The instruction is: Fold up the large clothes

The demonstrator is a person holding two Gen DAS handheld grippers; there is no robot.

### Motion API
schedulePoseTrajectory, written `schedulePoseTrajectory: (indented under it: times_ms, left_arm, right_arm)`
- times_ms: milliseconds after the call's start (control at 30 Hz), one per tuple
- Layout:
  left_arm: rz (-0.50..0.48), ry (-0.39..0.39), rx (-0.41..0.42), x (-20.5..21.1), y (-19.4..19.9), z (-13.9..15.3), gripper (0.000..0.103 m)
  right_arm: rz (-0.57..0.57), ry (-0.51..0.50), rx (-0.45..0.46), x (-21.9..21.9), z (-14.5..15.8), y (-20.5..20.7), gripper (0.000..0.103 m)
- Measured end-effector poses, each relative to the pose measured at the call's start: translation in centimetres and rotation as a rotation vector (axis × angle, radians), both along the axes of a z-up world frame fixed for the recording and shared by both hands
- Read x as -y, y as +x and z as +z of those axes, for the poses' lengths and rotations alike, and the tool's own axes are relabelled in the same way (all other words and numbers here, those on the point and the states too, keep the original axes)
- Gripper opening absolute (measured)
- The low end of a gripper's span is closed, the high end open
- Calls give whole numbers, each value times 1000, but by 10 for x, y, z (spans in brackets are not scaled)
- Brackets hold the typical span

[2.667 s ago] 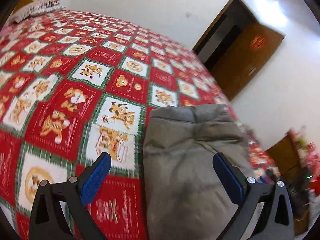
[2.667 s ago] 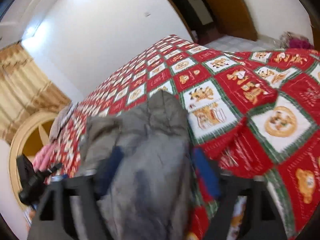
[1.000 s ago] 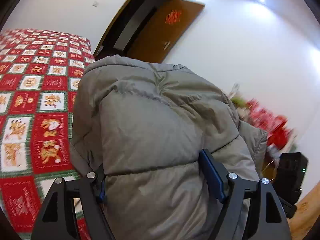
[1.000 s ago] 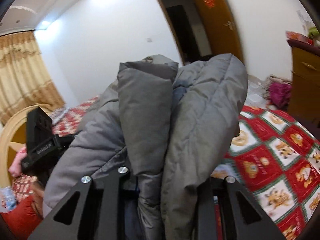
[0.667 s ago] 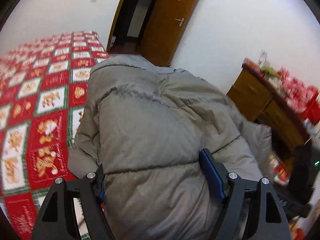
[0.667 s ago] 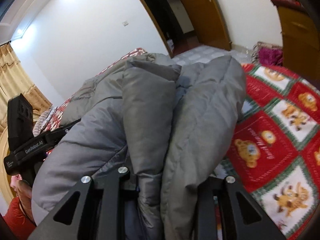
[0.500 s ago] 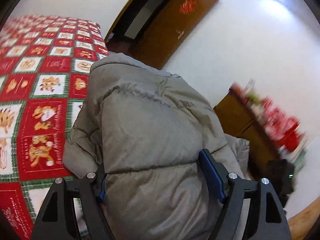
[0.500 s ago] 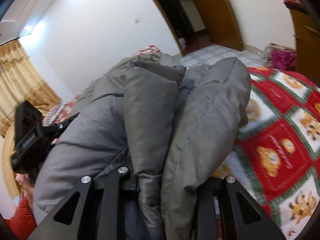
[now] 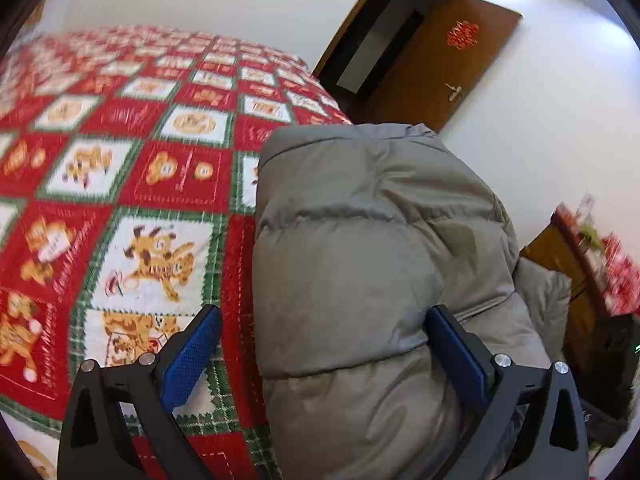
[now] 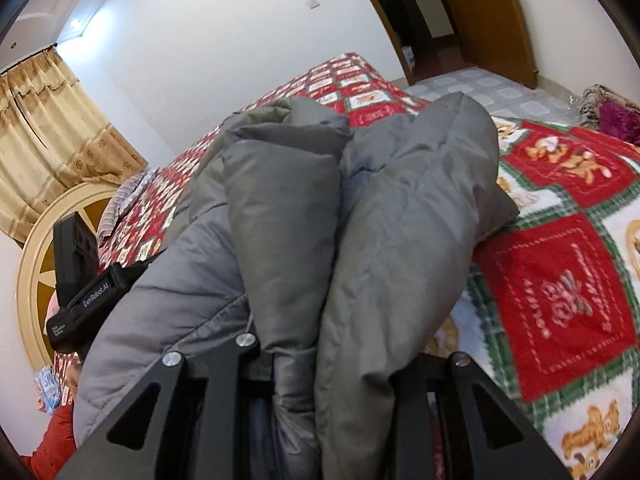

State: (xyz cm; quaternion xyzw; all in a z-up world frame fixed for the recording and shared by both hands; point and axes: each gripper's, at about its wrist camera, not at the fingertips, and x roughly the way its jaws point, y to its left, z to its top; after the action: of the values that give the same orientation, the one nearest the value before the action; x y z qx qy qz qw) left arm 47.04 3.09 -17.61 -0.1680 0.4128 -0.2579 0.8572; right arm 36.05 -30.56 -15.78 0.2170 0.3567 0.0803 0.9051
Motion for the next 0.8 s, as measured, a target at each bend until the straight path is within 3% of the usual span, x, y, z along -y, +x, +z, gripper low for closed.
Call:
schedulePoseTrajectory:
  times_ms: [100,167,233,267,433,533,600,700,800]
  left_arm:
    - [-3,-20,-27,-12,2,-3,102]
    - [-14,-14,-27,-18,-1,3,102]
    - [1,24,12,-22,-7,18,102]
    - [9,59,42,-24,-12,26,102]
    - [5,218,173,-31,-30,57,102]
    - [16,212,199,-34,-38,66,102]
    - [6,182,195,-27,-45,72,102]
    - [-5,201,209,-6,-52,78,102]
    - [-11,274,253,20,-63,79,102]
  right_arm:
    - [0,90,-48,6,-17,2,35]
    - [1,179,-61,20,-22,1,31]
    - [5,137,-58,21,-18,-1,35]
    - [-8,103,-51,21,-13,-5,46]
    - [-100,53,45,35,25,-51,49]
    - [-192,-64,110,35,59,-80,49]
    - [-206,-182,161,21,81,-90,49]
    - [-163,-336,230,-12,107,-83,49]
    - [-92,-430,164,-34,95,-46,31]
